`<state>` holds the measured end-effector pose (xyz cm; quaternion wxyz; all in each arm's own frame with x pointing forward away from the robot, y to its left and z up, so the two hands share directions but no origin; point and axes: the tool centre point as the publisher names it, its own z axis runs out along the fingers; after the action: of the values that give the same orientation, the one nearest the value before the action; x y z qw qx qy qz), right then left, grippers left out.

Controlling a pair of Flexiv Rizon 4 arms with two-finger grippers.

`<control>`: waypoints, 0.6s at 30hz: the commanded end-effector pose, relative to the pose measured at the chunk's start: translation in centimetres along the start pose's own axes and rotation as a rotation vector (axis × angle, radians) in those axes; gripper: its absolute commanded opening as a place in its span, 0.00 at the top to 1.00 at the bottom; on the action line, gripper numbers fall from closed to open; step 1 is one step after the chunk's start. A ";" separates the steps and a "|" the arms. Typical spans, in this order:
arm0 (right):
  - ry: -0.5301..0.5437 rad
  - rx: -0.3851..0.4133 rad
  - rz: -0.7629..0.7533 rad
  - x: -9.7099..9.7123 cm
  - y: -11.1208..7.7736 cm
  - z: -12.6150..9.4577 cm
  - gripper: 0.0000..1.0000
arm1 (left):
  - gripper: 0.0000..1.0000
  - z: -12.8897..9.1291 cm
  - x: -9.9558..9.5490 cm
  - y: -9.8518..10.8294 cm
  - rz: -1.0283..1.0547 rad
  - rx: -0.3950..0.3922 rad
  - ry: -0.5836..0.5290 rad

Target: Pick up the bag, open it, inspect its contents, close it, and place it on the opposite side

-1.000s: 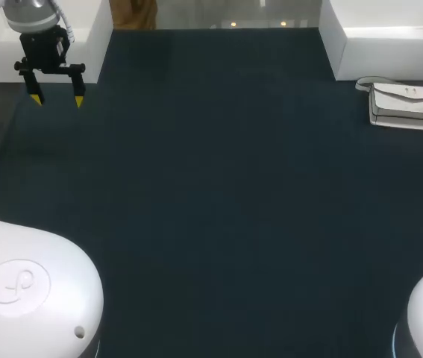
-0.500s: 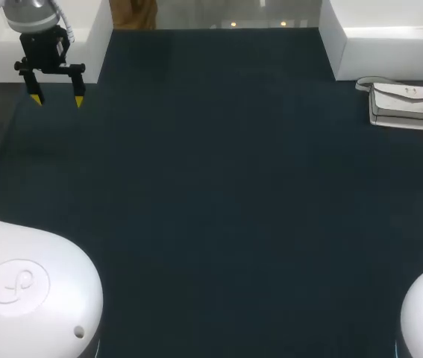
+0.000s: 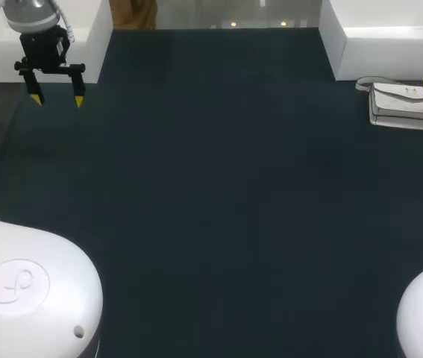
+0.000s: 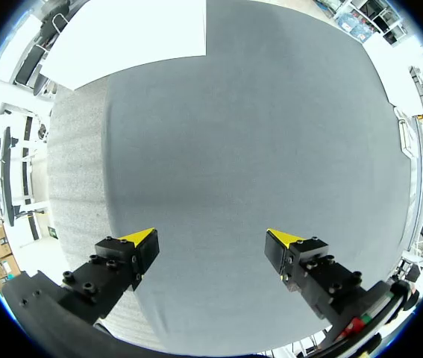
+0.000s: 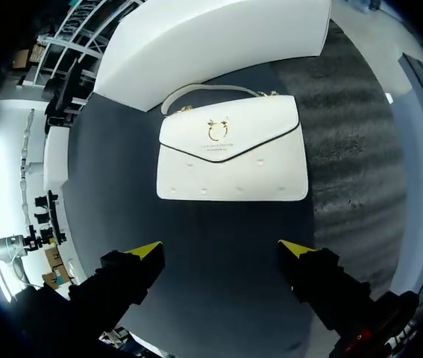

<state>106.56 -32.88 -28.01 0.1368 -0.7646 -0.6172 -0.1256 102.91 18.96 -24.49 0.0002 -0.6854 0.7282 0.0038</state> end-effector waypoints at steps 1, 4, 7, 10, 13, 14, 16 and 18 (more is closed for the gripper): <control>-0.294 -0.310 0.006 1.4 -1.7 0.6 0.00 | 0.00 0.0 0.0 0.1 -0.001 0.002 -0.002; -0.309 -0.314 0.002 1.9 -1.8 0.8 0.00 | 0.00 0.0 0.0 0.1 -0.001 0.002 -0.002; -0.318 -0.325 -0.003 2.2 -2.0 0.9 0.00 | 0.00 0.0 0.0 0.1 -0.001 0.002 -0.002; -0.306 -0.324 0.001 2.3 -2.0 1.0 0.00 | 0.00 0.0 0.0 0.1 -0.001 0.002 -0.002; -0.276 -0.307 0.011 2.3 -2.0 1.0 0.00 | 0.00 0.0 0.0 0.1 -0.001 0.002 -0.002; -0.276 -0.307 0.011 2.3 -2.0 1.0 0.00 | 0.00 0.0 0.0 0.1 -0.001 0.002 -0.002; -0.276 -0.307 0.011 2.3 -2.0 1.0 0.00 | 0.00 0.0 0.0 0.1 -0.001 0.002 -0.002; -0.276 -0.307 0.011 2.3 -2.0 1.0 0.00 | 0.00 0.0 0.0 0.1 -0.001 0.002 -0.002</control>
<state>105.62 -30.24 -28.01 0.0335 -0.7908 -0.6097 -0.0420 102.91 18.97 -24.50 0.0002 -0.6854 0.7281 0.0037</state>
